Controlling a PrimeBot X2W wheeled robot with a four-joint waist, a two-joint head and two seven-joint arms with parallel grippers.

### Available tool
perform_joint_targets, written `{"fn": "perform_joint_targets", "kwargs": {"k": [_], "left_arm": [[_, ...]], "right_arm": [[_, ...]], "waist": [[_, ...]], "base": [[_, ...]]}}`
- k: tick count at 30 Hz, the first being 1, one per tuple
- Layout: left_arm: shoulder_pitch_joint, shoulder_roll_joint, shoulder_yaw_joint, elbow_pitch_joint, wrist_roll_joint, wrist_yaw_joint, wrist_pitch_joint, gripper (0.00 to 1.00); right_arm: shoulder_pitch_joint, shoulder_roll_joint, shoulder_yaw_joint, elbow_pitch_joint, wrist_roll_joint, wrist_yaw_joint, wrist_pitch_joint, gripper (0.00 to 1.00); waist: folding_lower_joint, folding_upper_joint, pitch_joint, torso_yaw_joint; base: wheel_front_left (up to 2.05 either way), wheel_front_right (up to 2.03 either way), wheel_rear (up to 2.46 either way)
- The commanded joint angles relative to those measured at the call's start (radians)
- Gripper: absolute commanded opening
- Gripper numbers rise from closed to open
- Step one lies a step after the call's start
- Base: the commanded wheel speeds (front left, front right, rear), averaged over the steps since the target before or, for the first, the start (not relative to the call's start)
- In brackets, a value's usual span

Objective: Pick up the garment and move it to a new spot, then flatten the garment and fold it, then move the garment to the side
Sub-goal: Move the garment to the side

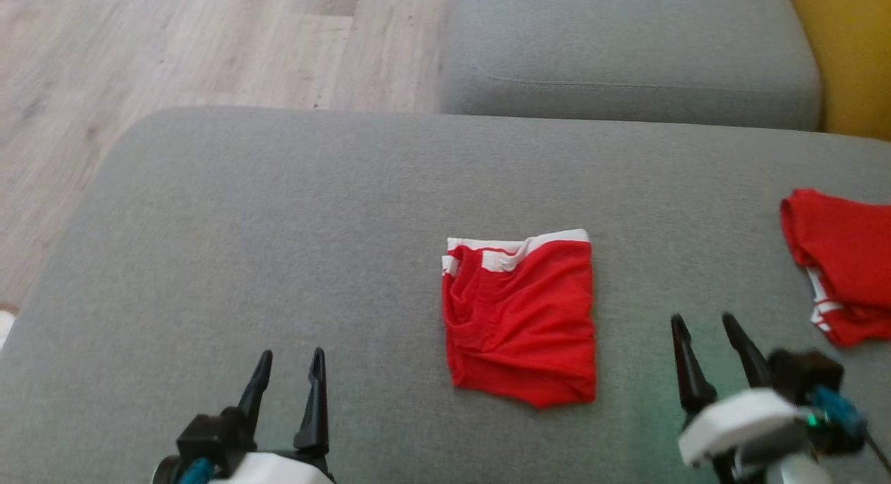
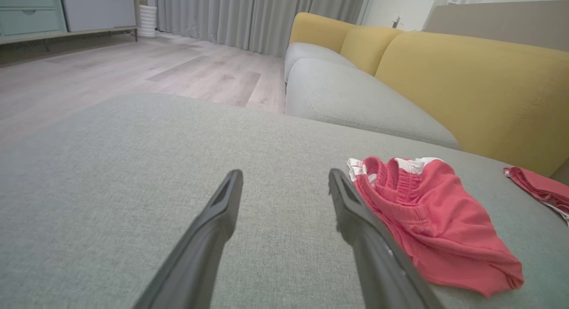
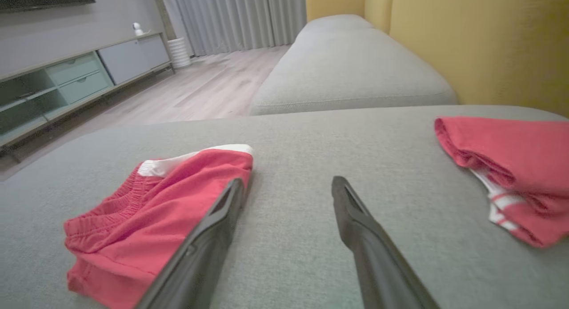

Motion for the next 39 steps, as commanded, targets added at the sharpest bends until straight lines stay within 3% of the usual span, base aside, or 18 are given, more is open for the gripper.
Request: {"fn": "perform_joint_targets", "kwargs": {"k": [1,12,22,23,24,26,27,28,33,39], "left_arm": [[-0.057,0.013,0.029,-0.033,0.013,0.002,-0.002,1.00],[-0.080,-0.020,0.006,-0.022,0.019,-0.008,-0.014,1.00],[-0.093,-0.045,0.005,0.007,0.023,-0.023,-0.032,1.00],[-0.093,-0.047,0.006,0.009,0.024,-0.023,-0.034,1.00],[-0.093,-0.047,0.007,0.010,0.025,-0.022,-0.035,1.00],[-0.092,-0.048,0.008,0.011,0.026,-0.022,-0.036,1.00],[-0.093,-0.048,0.008,0.012,0.027,-0.023,-0.036,1.00],[-0.094,-0.048,0.007,0.012,0.028,-0.025,-0.037,1.00],[-0.096,-0.047,0.009,0.004,0.034,-0.024,-0.040,1.00],[-0.107,-0.051,0.016,-0.029,0.036,-0.024,-0.042,1.00]], "right_arm": [[-0.096,-0.006,0.030,-0.028,-0.003,0.007,0.017,1.00],[-0.281,-0.006,-0.002,0.182,-0.051,0.007,0.223,1.00],[-0.348,-0.006,0.023,0.373,0.002,0.007,0.277,0.99],[-0.353,-0.006,0.039,0.382,0.016,0.007,0.281,0.91],[-0.358,-0.006,0.052,0.389,0.024,0.007,0.283,0.45],[-0.364,-0.006,0.064,0.395,0.030,0.007,0.283,0.40],[-0.369,-0.006,0.074,0.399,0.035,0.007,0.280,0.28],[-0.377,-0.006,0.083,0.399,0.037,0.007,0.272,0.00],[-0.420,-0.006,0.079,0.394,0.010,0.007,0.228,0.00],[-0.458,-0.007,0.023,0.336,-0.084,0.007,0.223,0.00]], "waist": [[0.0000,-0.0001,0.008,0.016],[0.0000,-0.0001,0.065,0.148],[0.0000,-0.0001,0.119,0.214],[0.0000,-0.0001,0.121,0.214],[0.0000,-0.0001,0.122,0.211],[0.0000,-0.0001,0.123,0.206],[0.0000,-0.0001,0.123,0.200],[0.0000,-0.0001,0.125,0.192],[0.0000,-0.0001,0.137,0.119],[0.0000,-0.0001,0.179,-0.034]], "base": [[0.00,0.00,0.00],[0.00,0.00,0.00],[0.00,0.00,0.00],[0.00,0.00,0.00],[0.00,0.00,0.00],[0.00,0.00,0.00],[0.00,0.00,0.00],[0.00,0.00,0.00],[0.00,0.00,0.00],[0.00,0.00,0.00]]}}
